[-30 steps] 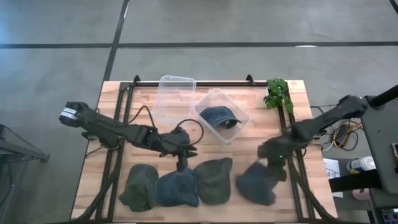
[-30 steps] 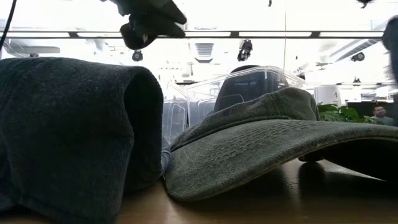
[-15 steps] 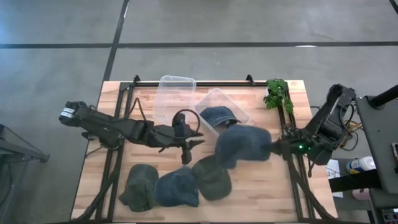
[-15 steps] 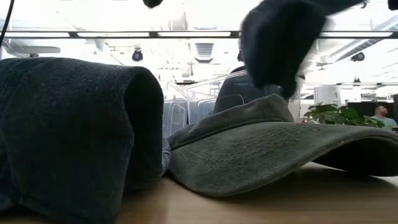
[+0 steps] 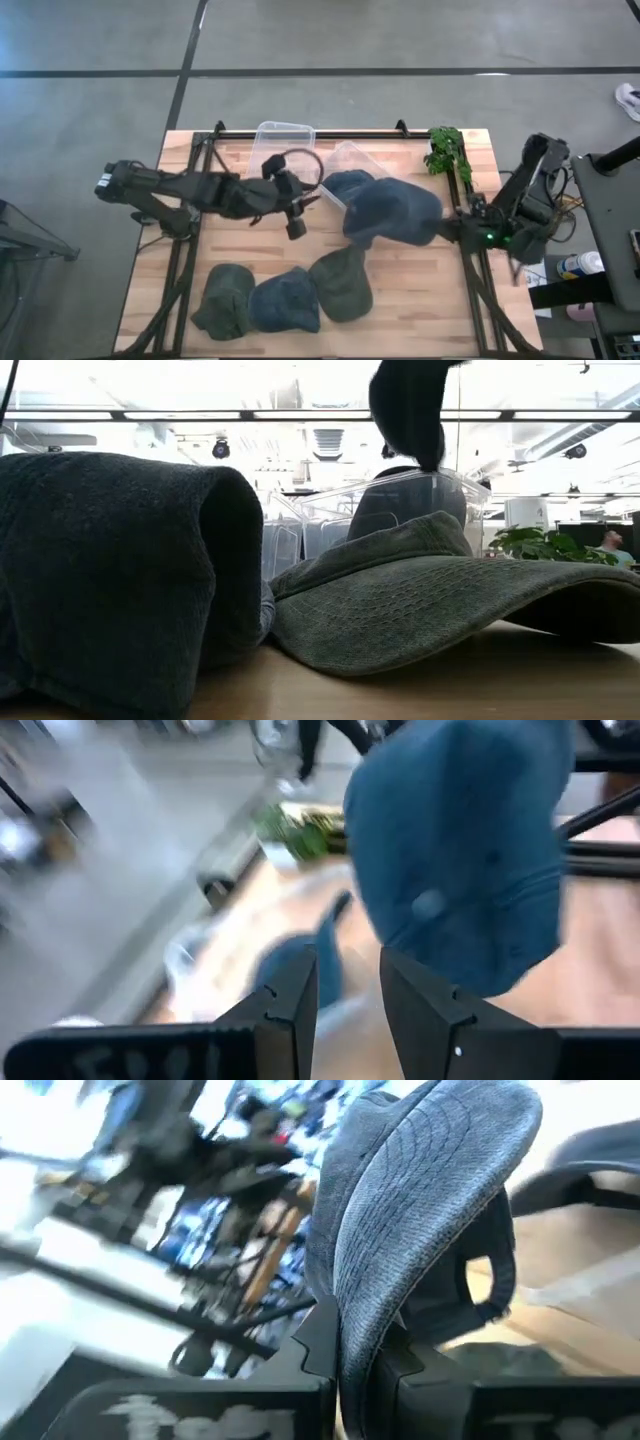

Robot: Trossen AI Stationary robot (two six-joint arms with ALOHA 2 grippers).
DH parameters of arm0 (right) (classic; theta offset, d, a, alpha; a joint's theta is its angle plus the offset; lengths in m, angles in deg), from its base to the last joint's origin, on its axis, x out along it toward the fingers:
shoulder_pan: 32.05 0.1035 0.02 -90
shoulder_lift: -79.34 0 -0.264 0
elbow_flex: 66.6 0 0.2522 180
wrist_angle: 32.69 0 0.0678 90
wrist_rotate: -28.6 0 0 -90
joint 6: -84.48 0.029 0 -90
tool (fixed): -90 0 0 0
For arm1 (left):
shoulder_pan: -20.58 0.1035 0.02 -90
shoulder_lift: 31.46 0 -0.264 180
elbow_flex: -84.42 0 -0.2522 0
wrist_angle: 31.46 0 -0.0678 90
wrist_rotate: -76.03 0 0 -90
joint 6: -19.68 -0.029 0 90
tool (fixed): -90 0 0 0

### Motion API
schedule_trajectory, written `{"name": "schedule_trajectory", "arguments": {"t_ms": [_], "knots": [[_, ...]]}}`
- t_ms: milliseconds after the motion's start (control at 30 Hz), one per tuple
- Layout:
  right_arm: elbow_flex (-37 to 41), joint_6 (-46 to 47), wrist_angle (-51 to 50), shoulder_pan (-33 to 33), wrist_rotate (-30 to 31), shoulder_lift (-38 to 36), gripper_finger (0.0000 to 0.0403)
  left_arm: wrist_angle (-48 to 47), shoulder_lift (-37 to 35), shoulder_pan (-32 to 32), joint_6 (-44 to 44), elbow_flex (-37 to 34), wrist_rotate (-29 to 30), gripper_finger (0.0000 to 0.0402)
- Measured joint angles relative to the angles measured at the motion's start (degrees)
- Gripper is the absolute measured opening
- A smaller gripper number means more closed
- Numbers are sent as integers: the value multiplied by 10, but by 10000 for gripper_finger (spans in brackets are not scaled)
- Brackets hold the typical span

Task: Pick & Place hat
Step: Put the right blue cap into the right transparent bin

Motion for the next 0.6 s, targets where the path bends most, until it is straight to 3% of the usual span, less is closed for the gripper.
{"name": "schedule_trajectory", "arguments": {"t_ms": [167, 267, 433, 600], "knots": [[-10, -262, 144, 12, -67, -4, 13, -13, 1, 35, 84, 3, -85, 106], [-27, -413, 173, 13, -114, 5, 13, -11, 2, 46, 114, 3, -141, 106], [-69, -570, 121, 11, -118, 46, 13, -5, 2, 50, 131, 2, -197, 106], [-141, -622, 33, -3, -113, 107, 14, 58, 2, 50, 126, 2, -238, 106]]}}
